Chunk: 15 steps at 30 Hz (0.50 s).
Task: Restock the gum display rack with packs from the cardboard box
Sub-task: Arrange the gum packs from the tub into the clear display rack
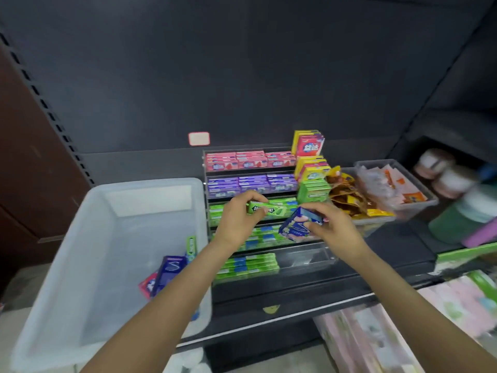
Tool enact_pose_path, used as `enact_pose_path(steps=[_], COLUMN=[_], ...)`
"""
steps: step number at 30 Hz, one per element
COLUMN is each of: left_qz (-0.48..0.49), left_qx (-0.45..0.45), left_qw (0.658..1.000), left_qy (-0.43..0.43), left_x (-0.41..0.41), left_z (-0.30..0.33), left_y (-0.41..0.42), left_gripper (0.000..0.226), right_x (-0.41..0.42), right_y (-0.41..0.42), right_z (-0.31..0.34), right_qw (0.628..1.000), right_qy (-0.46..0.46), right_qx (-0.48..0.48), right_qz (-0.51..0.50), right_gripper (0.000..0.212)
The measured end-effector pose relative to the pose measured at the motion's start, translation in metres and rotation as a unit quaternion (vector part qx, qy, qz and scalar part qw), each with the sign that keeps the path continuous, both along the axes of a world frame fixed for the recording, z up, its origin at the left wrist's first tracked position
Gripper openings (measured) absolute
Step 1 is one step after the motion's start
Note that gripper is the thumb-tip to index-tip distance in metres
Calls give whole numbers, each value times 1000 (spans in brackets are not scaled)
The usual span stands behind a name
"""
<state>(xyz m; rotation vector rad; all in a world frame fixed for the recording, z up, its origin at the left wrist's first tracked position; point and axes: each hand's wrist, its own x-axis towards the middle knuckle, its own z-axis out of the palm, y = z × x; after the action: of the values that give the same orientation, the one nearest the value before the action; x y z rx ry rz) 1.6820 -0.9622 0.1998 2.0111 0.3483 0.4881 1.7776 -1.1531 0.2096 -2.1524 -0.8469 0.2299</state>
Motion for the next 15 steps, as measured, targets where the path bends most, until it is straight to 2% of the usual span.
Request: enact_pose_path(steps=[6,15], left_qz=[16,61], left_qx=[5,10], left_qw=[999,997], left_qy=[27,54], left_x=[31,32], left_z=[-11,-26], left_y=[-56,-77], left_gripper=[9,9], right_x=[48,69], right_y=[-50,-63], right_z=[-16,-54], right_qw=[993,982], right_qy=[-30,-69], right_qx=[-102,-144], right_qz=[56,100], right_gripper=[35,36])
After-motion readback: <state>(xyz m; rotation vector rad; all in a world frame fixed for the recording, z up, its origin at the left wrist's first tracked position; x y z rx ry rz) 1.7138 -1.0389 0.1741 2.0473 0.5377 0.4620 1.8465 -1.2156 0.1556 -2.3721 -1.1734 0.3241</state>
